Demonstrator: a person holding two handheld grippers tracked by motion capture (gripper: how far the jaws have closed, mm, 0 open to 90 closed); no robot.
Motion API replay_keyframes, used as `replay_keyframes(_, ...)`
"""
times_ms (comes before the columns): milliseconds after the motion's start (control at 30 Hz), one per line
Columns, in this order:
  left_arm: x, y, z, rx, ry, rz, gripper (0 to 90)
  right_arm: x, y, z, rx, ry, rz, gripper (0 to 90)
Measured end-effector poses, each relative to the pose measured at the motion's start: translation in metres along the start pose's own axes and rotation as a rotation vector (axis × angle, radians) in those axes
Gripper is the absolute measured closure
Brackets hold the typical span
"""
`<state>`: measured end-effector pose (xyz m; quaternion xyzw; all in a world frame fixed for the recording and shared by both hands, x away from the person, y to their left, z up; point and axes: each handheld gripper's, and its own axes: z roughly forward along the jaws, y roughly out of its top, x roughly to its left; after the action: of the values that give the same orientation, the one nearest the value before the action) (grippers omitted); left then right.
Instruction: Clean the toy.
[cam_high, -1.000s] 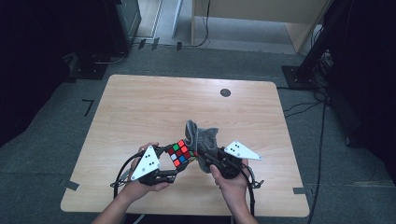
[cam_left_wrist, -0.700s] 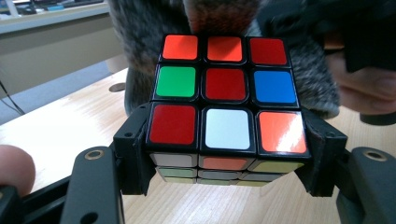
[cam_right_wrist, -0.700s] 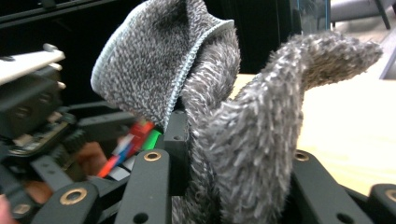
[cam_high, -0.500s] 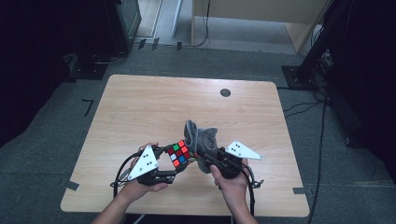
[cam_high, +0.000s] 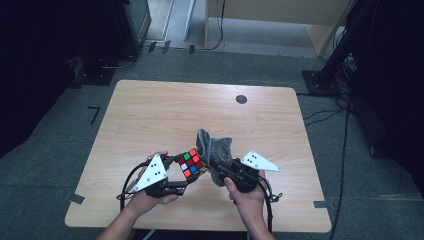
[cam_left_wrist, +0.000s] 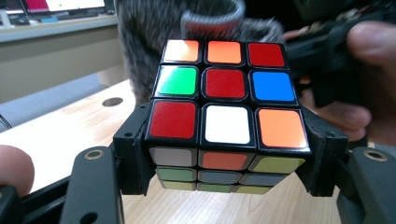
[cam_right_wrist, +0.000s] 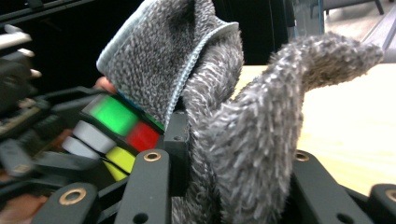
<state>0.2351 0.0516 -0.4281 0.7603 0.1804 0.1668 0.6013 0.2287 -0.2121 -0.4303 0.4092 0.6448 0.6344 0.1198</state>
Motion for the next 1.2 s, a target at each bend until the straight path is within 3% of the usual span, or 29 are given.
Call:
replay_keyframes(67, 0.004, -0.005, 0.004, 0.032, -0.003, -0.018, 33.4, 0.008, 0.004, -0.002, -0.02, 0.02, -0.013, 66.9)
replay_keyframes(167, 0.005, -0.006, 0.003, 0.02, -0.009, -0.036, 33.4, 0.017, 0.008, -0.004, -0.047, 0.035, -0.031, 67.1)
replay_keyframes(233, 0.005, -0.003, 0.0, -0.003, -0.008, -0.042, 33.4, 0.013, 0.007, -0.003, -0.043, 0.039, -0.023, 67.1)
replay_keyframes(367, 0.011, 0.003, -0.009, -0.056, 0.003, -0.075, 33.5, -0.008, -0.003, 0.0, 0.012, -0.045, -0.009, 67.3)
replay_keyframes(467, 0.02, 0.003, -0.014, -0.073, 0.021, -0.108, 33.5, -0.016, -0.008, 0.002, 0.024, -0.047, 0.013, 67.3)
replay_keyframes(633, 0.028, 0.002, -0.018, -0.126, 0.011, -0.191, 33.5, -0.008, -0.017, 0.016, 0.099, 0.031, -0.022, 67.1)
replay_keyframes(733, 0.025, 0.002, -0.016, -0.107, 0.033, -0.163, 33.5, 0.005, -0.025, 0.027, 0.139, 0.106, -0.062, 66.7)
replay_keyframes(800, 0.025, 0.001, -0.015, -0.094, 0.048, -0.149, 33.5, 0.009, -0.027, 0.029, 0.147, 0.115, -0.08, 66.4)
replay_keyframes(867, 0.028, -0.004, -0.011, -0.052, 0.117, -0.152, 33.5, 0.009, -0.028, 0.031, 0.182, 0.044, -0.112, 65.7)
replay_keyframes(900, 0.03, -0.008, -0.009, -0.033, 0.14, -0.154, 33.5, 0.003, -0.027, 0.03, 0.192, 0.012, -0.104, 66.0)
replay_keyframes(933, 0.03, -0.008, -0.009, -0.033, 0.14, -0.154, 33.5, 0.003, -0.027, 0.03, 0.192, 0.012, -0.104, 66.0)
replay_keyframes(967, 0.035, -0.016, -0.005, 0.011, 0.179, -0.151, 33.5, -0.013, -0.027, 0.025, 0.189, -0.065, -0.086, 66.8)
replay_keyframes(1000, 0.037, -0.019, -0.004, 0.028, 0.195, -0.152, 33.5, -0.021, -0.026, 0.021, 0.185, -0.103, -0.077, 66.9)
replay_keyframes(1067, 0.039, -0.022, -0.002, 0.04, 0.211, -0.152, 33.5, -0.028, -0.024, 0.017, 0.176, -0.131, -0.07, 66.9)
replay_keyframes(1100, 0.041, -0.026, 0.0, 0.079, 0.244, -0.145, 33.5, -0.042, -0.02, 0.009, 0.155, -0.192, -0.083, 66.9)
replay_keyframes(1200, 0.045, -0.033, 0.005, 0.165, 0.324, -0.133, 33.5, -0.059, -0.021, 0.003, 0.182, -0.309, -0.129, 66.9)
